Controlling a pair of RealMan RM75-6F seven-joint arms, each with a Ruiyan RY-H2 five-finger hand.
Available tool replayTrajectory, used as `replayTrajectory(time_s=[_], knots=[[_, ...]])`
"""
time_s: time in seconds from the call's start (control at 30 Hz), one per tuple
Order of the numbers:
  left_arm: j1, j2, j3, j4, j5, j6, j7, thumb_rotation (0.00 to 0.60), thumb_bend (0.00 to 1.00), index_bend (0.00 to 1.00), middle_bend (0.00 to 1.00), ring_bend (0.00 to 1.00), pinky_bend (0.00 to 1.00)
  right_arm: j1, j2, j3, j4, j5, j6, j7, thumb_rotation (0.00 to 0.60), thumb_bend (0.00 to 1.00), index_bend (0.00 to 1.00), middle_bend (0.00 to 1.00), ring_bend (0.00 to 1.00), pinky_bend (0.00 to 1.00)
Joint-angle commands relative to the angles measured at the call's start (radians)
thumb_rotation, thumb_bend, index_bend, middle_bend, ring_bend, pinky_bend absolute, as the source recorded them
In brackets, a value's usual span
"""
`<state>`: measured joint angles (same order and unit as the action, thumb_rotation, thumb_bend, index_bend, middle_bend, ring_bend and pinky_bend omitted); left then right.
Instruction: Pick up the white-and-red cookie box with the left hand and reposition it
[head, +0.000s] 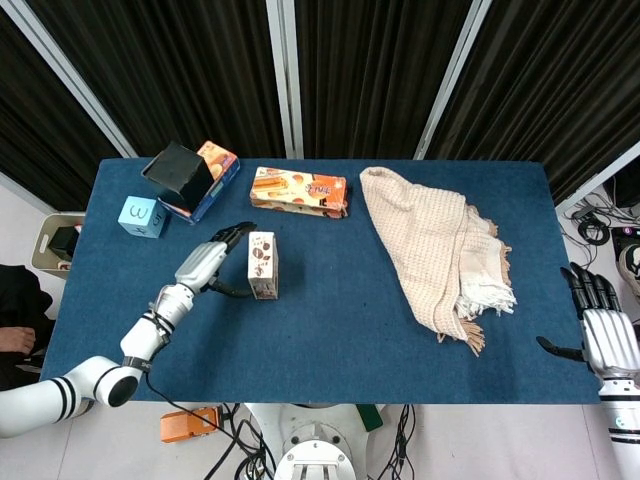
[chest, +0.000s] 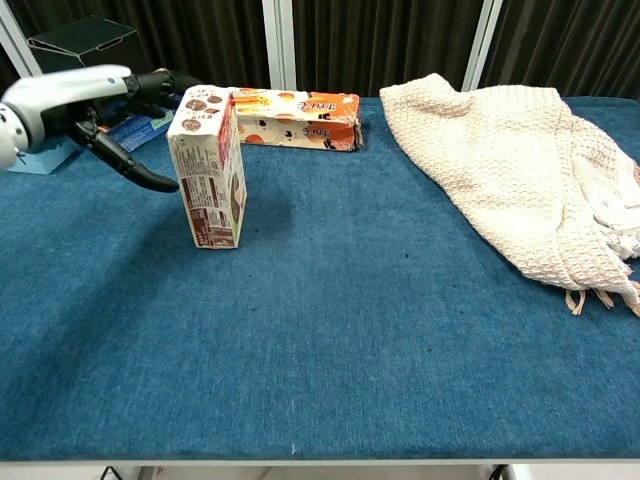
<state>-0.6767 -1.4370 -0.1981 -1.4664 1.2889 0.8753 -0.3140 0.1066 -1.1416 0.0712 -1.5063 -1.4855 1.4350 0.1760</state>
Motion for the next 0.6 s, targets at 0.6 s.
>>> replayTrajectory(time_s=[0.6], knots=[[-0.294, 0.116, -0.05, -0.531, -0.848, 0.312, 1.146, 0.6, 0.0, 0.0, 0.0, 0.0, 0.0, 0.0, -0.014, -0.001, 0.048, 0.004, -0.01, 0.048, 0.6, 0.15, 0.0, 0.04, 0.0, 0.0]])
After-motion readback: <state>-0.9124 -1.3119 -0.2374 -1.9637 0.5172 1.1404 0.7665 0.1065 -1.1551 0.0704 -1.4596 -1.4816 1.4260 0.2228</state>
